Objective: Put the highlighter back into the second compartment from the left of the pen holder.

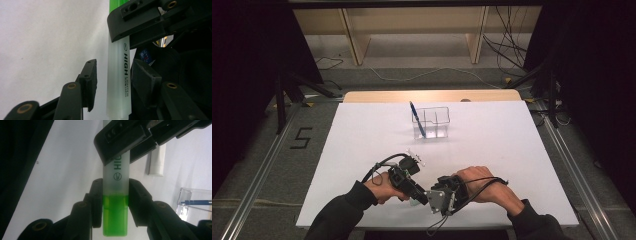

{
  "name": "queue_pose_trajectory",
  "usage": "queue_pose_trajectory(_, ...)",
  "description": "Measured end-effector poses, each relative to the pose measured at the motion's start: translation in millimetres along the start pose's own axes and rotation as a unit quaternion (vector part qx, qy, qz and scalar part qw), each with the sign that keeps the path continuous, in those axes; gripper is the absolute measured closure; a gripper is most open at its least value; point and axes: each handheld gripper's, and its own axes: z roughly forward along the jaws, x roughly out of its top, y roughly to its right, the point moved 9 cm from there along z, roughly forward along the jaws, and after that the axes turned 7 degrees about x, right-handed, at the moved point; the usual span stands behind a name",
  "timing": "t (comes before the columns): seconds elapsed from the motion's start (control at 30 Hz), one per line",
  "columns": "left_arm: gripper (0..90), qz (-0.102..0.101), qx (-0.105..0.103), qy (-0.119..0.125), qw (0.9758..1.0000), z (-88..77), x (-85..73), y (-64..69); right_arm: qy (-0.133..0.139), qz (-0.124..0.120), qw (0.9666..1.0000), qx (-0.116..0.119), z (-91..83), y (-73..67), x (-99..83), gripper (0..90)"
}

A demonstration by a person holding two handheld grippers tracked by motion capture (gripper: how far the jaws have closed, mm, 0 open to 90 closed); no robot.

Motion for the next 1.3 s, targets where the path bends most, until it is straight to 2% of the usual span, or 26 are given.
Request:
queue_pose_trajectory(0.53,62.2,0.006,-0.014,-0.015,0.9998,2.7,-3.0,3.5,-0.002,-0.022,0.9997,0.004,1.3,-3.9,2.9,67.2)
queue_pose_trajectory(0.77,67.9,0.007,-0.023,-0.023,0.9995,3.7,-4.6,5.9,-0.001,-0.029,0.9996,0.003,2.1,-5.1,4.3,67.2)
queue_pose_trajectory(0.8,68.0,0.018,-0.023,-0.03,0.9991,3.2,-5.9,4.6,0.0,-0.031,0.9995,0.004,2.1,-5.5,4.6,67.2)
queue_pose_trajectory(1.07,69.2,0.006,-0.031,-0.032,0.999,5.0,-6.5,6.9,0.0,-0.038,0.9992,0.009,1.5,-7.2,5.4,67.2)
queue_pose_trajectory(1.1,69.5,0.014,-0.031,-0.038,0.9987,4.6,-7.6,5.6,0.002,-0.04,0.9992,0.009,1.7,-7.5,6.0,67.1)
queue_pose_trajectory(1.3,70.1,0.01,-0.029,-0.041,0.9987,4.7,-7.7,5.8,-0.001,-0.041,0.9991,0.011,1.9,-7.8,6.0,66.9)
